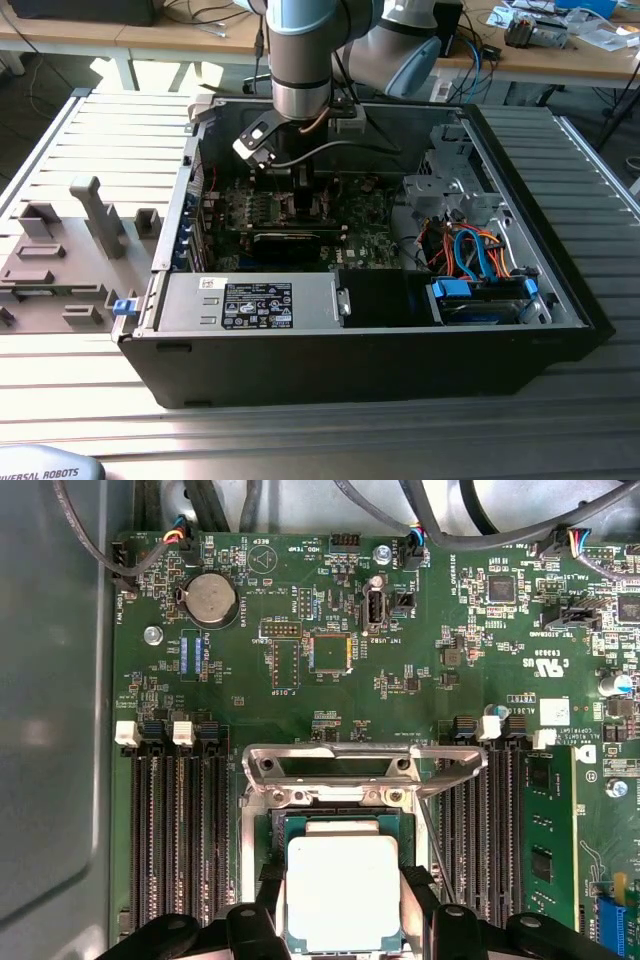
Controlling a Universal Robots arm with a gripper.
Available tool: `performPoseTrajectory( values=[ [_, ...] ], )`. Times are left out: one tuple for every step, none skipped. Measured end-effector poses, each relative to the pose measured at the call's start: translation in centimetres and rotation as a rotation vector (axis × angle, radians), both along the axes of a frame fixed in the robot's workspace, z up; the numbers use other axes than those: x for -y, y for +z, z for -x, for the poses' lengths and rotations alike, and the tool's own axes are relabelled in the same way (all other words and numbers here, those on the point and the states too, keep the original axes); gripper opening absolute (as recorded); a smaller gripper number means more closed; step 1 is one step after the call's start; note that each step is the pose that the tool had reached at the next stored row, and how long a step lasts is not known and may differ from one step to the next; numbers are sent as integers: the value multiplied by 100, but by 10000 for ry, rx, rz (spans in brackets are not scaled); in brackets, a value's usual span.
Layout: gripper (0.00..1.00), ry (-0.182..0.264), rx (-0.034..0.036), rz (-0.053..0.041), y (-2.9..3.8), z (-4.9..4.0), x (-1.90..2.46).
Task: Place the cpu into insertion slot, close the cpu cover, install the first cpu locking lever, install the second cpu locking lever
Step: 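Place the cpu into insertion slot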
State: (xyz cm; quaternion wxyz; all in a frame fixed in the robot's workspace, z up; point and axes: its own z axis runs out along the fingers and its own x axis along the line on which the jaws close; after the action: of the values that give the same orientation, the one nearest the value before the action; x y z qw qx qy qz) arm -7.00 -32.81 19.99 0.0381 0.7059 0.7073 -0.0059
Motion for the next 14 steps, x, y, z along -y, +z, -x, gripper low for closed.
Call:
performPoseTrajectory(
  values=[
    [54,0,1,-1,-1,0,-1],
    [54,-1,2,-2,-2,0,-3],
    [54,-1,2,-3,-3,0,-6],
    [54,-1,1,-3,-4,0,-10],
    [54,0,0,-2,-4,0,-14],
    [54,0,0,-1,-5,0,-17],
    [54,1,0,-1,-6,-1,-20],
    [54,1,-3,0,-7,-1,-20],
    [54,1,-5,1,-9,-2,-21],
    [54,0,-9,1,-12,-3,-21],
    [54,-1,-12,1,-14,-4,-21],
    [54,0,-14,1,-16,-5,-21],
    [54,0,-18,1,-20,-6,-21],
    [54,1,-23,2,-25,-8,-21]
  ],
)
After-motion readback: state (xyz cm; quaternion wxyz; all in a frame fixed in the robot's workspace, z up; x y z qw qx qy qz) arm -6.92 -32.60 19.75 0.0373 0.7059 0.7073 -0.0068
